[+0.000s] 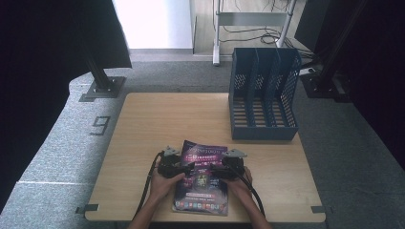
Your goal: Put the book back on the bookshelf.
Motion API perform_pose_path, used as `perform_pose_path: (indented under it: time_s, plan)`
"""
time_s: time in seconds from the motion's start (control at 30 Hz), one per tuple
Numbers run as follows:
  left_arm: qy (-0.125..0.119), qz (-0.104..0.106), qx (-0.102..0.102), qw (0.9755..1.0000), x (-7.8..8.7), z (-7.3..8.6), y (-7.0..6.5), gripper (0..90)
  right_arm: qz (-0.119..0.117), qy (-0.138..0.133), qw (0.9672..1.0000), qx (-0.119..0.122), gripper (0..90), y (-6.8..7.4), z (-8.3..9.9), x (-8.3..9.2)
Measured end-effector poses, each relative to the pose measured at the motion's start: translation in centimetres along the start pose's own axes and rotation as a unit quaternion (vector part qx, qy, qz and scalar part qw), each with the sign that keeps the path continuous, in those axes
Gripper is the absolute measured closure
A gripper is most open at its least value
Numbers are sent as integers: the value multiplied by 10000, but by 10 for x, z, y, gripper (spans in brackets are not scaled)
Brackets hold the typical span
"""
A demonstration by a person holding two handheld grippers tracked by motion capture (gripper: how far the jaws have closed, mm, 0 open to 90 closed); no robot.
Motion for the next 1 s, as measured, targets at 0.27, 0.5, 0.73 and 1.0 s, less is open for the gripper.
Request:
perform_pose_path:
  time_s: [0.27,0.5,0.73,1.0]
  plan:
    - [95,652,196,9976,-7,0,-5,291,0,1,10000,-3,181,0,0,0]
    - [150,268,-148,9994,-14,2,-10,304,0,-2,10000,-2,182,0,0,0]
    - [279,-108,-726,9969,-19,-2,-15,337,-3,-1,10000,5,182,0,0,0]
    - [122,-305,-952,9949,-22,-4,-16,393,-4,-1,10000,1,184,0,0,0]
Point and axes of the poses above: each handheld gripper's, and its own axes: x roughly backward along the jaws, z roughly out of its underside, y roughly to its left, the point moved 1 cm from there along -x, roughly forward along the jaws, and after that the axes turned 12 degrees about -y, right-handed, at the moved point
